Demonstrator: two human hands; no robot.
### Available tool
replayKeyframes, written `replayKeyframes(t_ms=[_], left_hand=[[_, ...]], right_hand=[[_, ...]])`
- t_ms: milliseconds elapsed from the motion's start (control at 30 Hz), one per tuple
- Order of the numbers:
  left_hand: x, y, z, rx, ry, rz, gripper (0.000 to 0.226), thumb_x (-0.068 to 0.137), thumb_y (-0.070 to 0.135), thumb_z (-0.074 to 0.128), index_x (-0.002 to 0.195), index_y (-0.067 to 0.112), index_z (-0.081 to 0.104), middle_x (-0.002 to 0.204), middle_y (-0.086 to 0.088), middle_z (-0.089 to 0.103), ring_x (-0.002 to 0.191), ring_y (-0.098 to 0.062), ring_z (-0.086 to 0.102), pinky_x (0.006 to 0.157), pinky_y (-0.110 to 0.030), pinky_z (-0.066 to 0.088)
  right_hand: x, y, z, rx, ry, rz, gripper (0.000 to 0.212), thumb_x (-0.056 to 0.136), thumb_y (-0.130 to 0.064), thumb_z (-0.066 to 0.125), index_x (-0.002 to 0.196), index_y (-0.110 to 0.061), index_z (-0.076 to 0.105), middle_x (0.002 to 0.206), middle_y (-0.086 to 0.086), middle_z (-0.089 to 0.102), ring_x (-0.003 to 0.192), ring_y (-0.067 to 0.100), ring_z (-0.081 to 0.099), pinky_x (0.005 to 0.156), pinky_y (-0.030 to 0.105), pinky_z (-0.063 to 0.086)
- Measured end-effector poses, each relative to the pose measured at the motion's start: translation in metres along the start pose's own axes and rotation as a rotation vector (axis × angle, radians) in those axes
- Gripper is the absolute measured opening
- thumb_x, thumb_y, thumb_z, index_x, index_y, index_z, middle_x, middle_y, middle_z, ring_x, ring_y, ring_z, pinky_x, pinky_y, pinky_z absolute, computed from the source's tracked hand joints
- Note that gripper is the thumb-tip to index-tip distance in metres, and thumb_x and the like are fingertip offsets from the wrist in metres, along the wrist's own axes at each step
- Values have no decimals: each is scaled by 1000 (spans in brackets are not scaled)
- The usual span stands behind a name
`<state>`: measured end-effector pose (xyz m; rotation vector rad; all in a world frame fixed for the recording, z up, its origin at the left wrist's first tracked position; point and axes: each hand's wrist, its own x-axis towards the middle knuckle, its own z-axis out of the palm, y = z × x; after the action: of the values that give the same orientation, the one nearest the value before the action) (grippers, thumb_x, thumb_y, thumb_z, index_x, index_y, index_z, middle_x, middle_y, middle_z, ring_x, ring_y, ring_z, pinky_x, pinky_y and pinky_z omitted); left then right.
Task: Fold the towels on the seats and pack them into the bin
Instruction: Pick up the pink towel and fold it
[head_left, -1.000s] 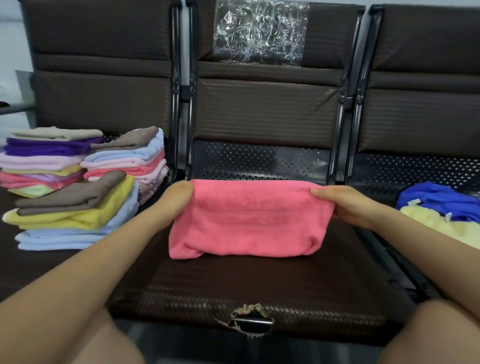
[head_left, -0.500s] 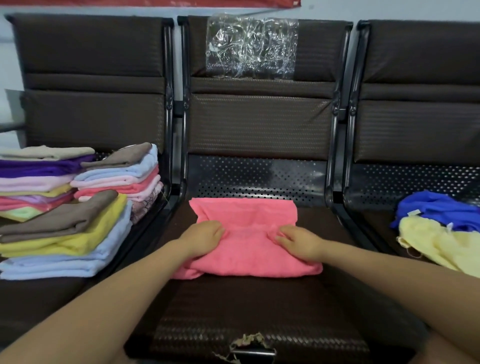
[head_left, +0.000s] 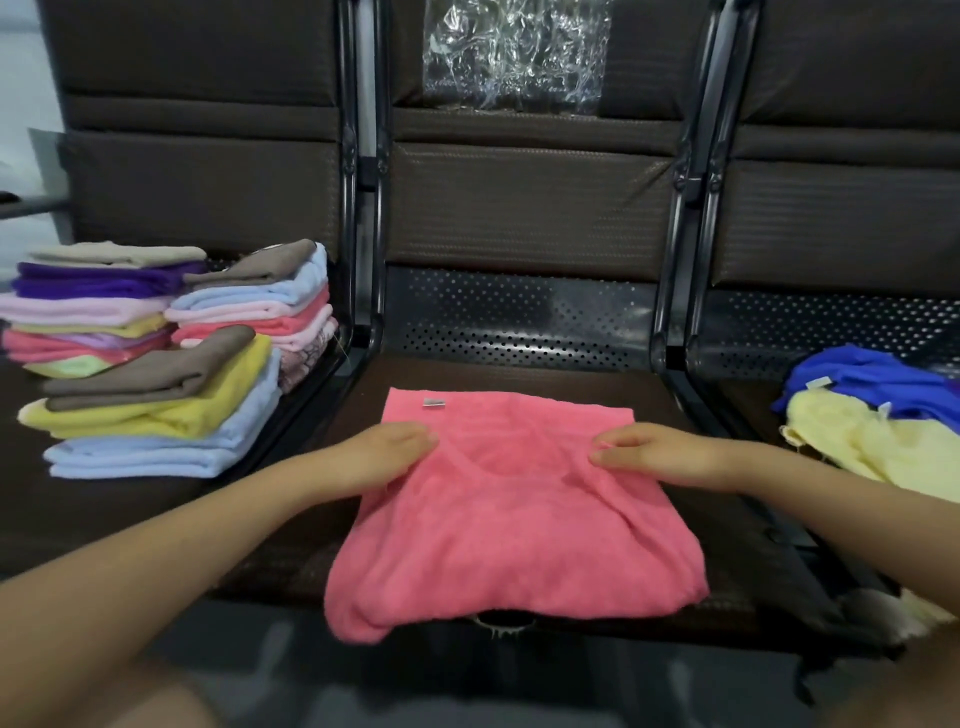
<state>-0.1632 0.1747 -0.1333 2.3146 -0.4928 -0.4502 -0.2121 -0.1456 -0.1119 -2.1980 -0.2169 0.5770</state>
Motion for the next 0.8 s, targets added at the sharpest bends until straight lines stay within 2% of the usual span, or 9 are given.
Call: replayKeyframes(t_ms=[67, 133, 267, 333, 433, 500, 567, 700, 800], left_hand=[[0, 17, -17, -96, 160, 35, 34, 101, 24, 42, 72, 26, 59, 77, 12, 56, 78, -8, 52, 75, -25, 41], [6, 28, -35, -185, 297, 33, 35, 101, 21, 39, 71, 24, 58, 74, 6, 57, 68, -8, 51, 65, -26, 41], [34, 30, -59, -79, 379, -41, 22, 101, 13, 35, 94, 9, 56, 100, -5, 55, 91, -17, 47, 68, -14, 34], [49, 31, -65, 50, 379, -65, 23, 101, 11, 34, 103, 3, 55, 110, -11, 55, 108, -22, 50, 81, -23, 31], [78, 20, -65, 203, 396, -73, 22, 97, 11, 40, 105, 3, 58, 109, -12, 61, 106, -27, 55, 84, -29, 38], [97, 6, -63, 252, 450, -87, 20, 93, 12, 46, 101, 4, 62, 105, -13, 64, 101, -30, 58, 84, -33, 42], [111, -11, -59, 305, 467, -112, 17, 90, 14, 51, 97, 8, 66, 101, -12, 67, 99, -30, 60, 82, -33, 44], [113, -41, -38, 498, 342, -160, 21, 90, 22, 52, 102, 18, 68, 107, -8, 65, 102, -27, 60, 86, -35, 48], [114, -53, -30, 596, 301, -116, 24, 90, 23, 52, 109, 16, 64, 111, -11, 56, 108, -28, 51, 93, -40, 44]], right_hand=[[-9, -7, -13, 153, 108, -84, 21, 97, -15, 49, 87, -10, 67, 86, -8, 70, 81, 6, 65, 78, 20, 49], [-13, -13, -27, 397, 245, -136, 25, 96, -7, 44, 97, -7, 69, 92, -1, 73, 86, 11, 67, 78, 21, 50], [3, -9, -51, 663, 473, -95, 29, 96, -16, 46, 113, -6, 68, 99, 5, 72, 88, 16, 66, 72, 28, 51], [22, -1, -59, 568, 666, -43, 32, 94, -21, 56, 113, 3, 66, 97, 11, 70, 89, 22, 62, 72, 30, 48], [47, 11, -61, 256, 831, 49, 39, 90, -24, 64, 93, 15, 63, 84, 33, 59, 78, 21, 51, 70, 35, 43], [61, 19, -60, 58, 810, 129, 35, 90, -26, 63, 72, 4, 60, 71, 27, 51, 72, 22, 48, 63, 35, 38], [75, 32, -58, -107, 728, 215, 29, 90, -28, 63, 68, -10, 57, 72, 12, 55, 74, 25, 56, 64, 32, 36], [89, 54, -42, -517, 528, 322, 17, 89, -28, 60, 96, -15, 69, 108, 11, 62, 110, 27, 57, 92, 30, 43], [88, 59, -36, -574, 540, 277, 19, 88, -26, 59, 101, -14, 65, 112, 12, 57, 110, 28, 53, 93, 30, 40]])
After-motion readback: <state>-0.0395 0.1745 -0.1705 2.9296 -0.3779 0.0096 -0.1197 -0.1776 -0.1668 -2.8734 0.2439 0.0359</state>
